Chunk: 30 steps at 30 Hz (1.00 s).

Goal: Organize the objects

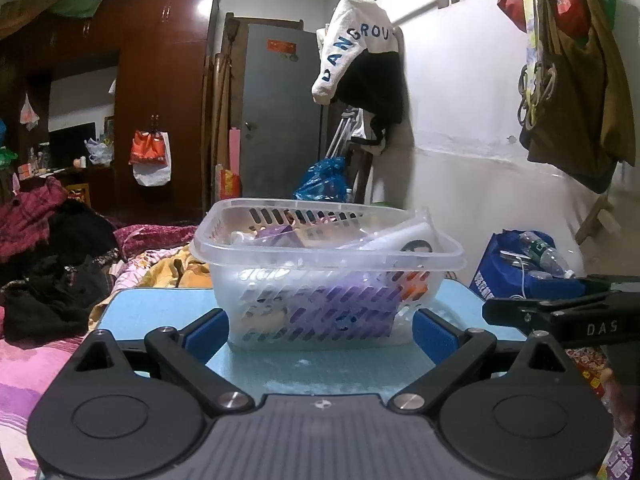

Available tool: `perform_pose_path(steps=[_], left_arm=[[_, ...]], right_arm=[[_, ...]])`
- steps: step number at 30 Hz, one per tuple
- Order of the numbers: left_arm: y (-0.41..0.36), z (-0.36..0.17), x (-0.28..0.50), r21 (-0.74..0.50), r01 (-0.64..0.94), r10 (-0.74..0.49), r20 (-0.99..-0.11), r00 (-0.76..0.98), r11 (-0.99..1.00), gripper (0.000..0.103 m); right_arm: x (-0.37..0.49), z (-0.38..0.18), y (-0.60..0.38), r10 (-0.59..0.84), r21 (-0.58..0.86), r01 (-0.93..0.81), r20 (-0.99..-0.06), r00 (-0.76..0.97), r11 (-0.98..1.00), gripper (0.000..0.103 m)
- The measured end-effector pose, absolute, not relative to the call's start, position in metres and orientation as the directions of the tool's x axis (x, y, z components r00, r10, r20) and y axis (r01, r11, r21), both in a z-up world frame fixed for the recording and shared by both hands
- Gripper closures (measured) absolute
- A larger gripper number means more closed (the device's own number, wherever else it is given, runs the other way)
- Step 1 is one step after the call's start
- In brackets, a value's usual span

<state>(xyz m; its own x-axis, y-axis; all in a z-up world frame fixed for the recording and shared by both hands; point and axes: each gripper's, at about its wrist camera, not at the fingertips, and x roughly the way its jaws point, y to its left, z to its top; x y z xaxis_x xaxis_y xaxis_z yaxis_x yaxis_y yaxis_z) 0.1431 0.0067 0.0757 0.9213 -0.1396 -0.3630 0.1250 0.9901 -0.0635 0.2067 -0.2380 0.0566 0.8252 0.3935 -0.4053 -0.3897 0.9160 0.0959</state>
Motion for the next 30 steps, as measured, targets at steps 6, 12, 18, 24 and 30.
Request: perform_pose_path(steps=[6,12,18,24,30], left_arm=[[0.005,0.073,0.145,-0.057,0.121,-0.134,-0.374,0.918,0.991,0.004],[0.005,0.072,0.147,-0.056,0.116,-0.129,-0.372,0.919,0.992,0.004],[0.004,0.074,0.143,-0.049,0.096,-0.107,-0.346,0.932,0.994,0.004],[0.01,0.076,0.143,-0.051,0.08,-0.093,-0.345,0.934,0.995,0.004],[0.008,0.075,0.145,-0.03,0.07,-0.076,-0.348,0.934,0.997,0.004]], right_arm=[[0.208,0.059,-0.24,0.394,0.106,-0.385,-0.4,0.828,0.917,0.0],[0.209,0.058,-0.238,0.396,0.106,-0.388,-0.406,0.824,0.915,0.0],[0.205,0.057,-0.234,0.393,0.089,-0.391,-0.398,0.829,0.916,0.0],[0.207,0.055,-0.233,0.391,0.095,-0.387,-0.401,0.828,0.917,0.0],[0.207,0.053,-0.228,0.388,0.083,-0.39,-0.408,0.826,0.917,0.0]])
